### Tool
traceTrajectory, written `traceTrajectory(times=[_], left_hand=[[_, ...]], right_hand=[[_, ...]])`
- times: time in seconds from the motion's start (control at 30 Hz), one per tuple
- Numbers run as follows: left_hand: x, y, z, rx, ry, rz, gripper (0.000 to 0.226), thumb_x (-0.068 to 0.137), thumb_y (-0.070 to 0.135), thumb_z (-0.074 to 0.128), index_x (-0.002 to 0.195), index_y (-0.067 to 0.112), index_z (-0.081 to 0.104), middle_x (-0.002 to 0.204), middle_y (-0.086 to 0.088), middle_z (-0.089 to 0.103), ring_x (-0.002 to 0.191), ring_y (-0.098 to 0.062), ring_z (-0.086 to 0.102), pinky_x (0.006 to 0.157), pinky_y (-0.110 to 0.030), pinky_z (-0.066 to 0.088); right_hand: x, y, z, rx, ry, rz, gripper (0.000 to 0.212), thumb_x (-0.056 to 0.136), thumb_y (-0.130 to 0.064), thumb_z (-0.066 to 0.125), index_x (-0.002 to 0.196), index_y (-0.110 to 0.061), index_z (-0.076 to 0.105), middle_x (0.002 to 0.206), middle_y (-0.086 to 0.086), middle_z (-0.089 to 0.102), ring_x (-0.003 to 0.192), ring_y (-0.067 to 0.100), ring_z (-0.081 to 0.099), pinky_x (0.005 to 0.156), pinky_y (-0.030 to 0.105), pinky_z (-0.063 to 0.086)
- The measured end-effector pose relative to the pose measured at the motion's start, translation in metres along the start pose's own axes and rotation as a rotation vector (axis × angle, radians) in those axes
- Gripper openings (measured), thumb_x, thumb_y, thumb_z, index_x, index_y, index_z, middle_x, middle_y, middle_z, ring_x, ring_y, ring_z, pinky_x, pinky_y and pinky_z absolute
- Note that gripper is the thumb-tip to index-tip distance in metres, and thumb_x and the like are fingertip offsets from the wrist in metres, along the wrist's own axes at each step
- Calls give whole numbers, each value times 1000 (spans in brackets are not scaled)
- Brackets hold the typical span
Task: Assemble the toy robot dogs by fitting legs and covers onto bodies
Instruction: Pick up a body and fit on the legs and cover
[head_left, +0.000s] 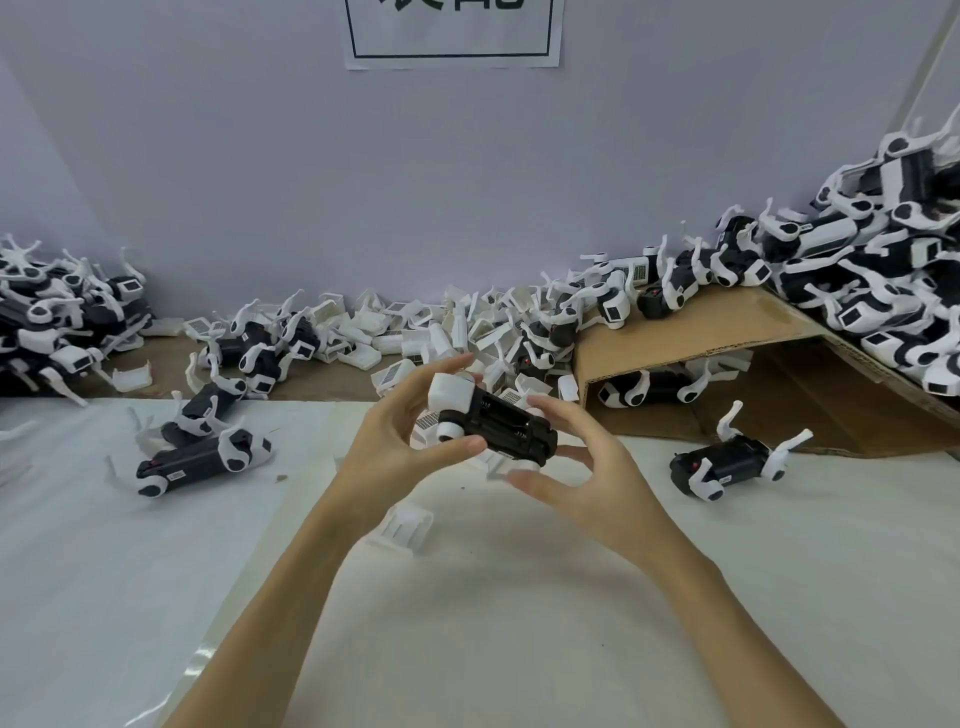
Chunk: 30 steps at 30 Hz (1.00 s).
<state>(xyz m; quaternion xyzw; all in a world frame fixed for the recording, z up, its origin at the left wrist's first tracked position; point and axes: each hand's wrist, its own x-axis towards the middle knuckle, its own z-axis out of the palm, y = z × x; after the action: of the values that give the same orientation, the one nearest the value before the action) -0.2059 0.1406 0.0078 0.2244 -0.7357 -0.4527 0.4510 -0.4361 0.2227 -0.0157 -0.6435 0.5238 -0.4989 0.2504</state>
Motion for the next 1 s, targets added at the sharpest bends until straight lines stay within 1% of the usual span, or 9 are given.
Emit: traceTrajectory(times=[0.1, 0.33, 0.43, 0.57, 0.63, 0.7, 0.8, 0.9, 1.0], left_hand=[[0, -4, -5, -16, -59, -27, 77, 84, 15, 90, 150, 38, 58, 147, 7, 65, 143, -12, 54, 110, -16, 44], [0, -11, -1, 586, 76, 158, 75, 70, 33, 99, 135, 38, 62, 126, 27, 69, 116, -4, 65, 93, -16, 48], [1, -11, 1, 565, 101, 193, 69, 70, 35, 99, 130, 36, 65, 125, 24, 69, 119, -3, 63, 101, -14, 44], [2, -4, 4, 206, 107, -116, 49, 76, 56, 83, 114, 28, 70, 100, 13, 75, 89, 1, 68, 81, -8, 47], [4, -1, 11, -25, 100, -337, 59, 78, 69, 72, 110, 20, 68, 86, -2, 71, 76, -15, 66, 80, -25, 57], [5, -1, 17, -116, 19, -509, 52, 85, 72, 68, 90, 20, 71, 70, -6, 64, 70, -26, 58, 77, -42, 58], [4, -4, 20, -158, -4, -587, 53, 93, 67, 67, 61, 25, 67, 57, -4, 57, 61, -23, 56, 63, -35, 53], [5, -8, 20, -137, 56, -530, 50, 94, 63, 69, 82, 14, 67, 62, -5, 61, 63, -25, 56, 64, -37, 51], [5, -8, 15, -86, 104, -483, 48, 89, 61, 74, 109, 17, 71, 77, -6, 71, 74, -28, 59, 75, -37, 54]], right_hand=[[-1, -2, 4, -87, 42, -68, 73, 78, -35, 93, 141, -39, 56, 137, -24, 61, 133, 0, 53, 103, 11, 43], [0, -1, 2, -348, 139, -250, 74, 85, -19, 86, 149, -27, 51, 151, -18, 51, 142, 1, 44, 113, 9, 30], [1, 2, -5, -336, 109, -195, 73, 89, -26, 83, 152, -36, 46, 152, -26, 48, 144, -3, 41, 112, 7, 28], [1, -5, -6, 152, 94, -8, 52, 91, -46, 77, 138, -40, 57, 120, -8, 74, 117, 12, 68, 102, 19, 49], [3, -9, -1, 297, 102, 144, 42, 83, -62, 73, 117, -38, 70, 92, 6, 75, 93, 31, 74, 91, 36, 60], [4, -12, 2, 353, 28, 311, 55, 75, -74, 70, 93, -21, 73, 75, 12, 67, 77, 43, 72, 80, 46, 61], [3, -12, 2, 377, -24, 443, 74, 69, -80, 70, 86, -8, 63, 76, 14, 65, 67, 29, 69, 64, 37, 59], [4, -12, 0, 392, -21, 407, 70, 77, -77, 73, 89, -9, 68, 80, 13, 68, 75, 32, 73, 74, 41, 63], [2, -10, -2, 350, -47, 327, 45, 83, -60, 75, 102, -19, 76, 84, 6, 70, 86, 32, 75, 91, 48, 62]])
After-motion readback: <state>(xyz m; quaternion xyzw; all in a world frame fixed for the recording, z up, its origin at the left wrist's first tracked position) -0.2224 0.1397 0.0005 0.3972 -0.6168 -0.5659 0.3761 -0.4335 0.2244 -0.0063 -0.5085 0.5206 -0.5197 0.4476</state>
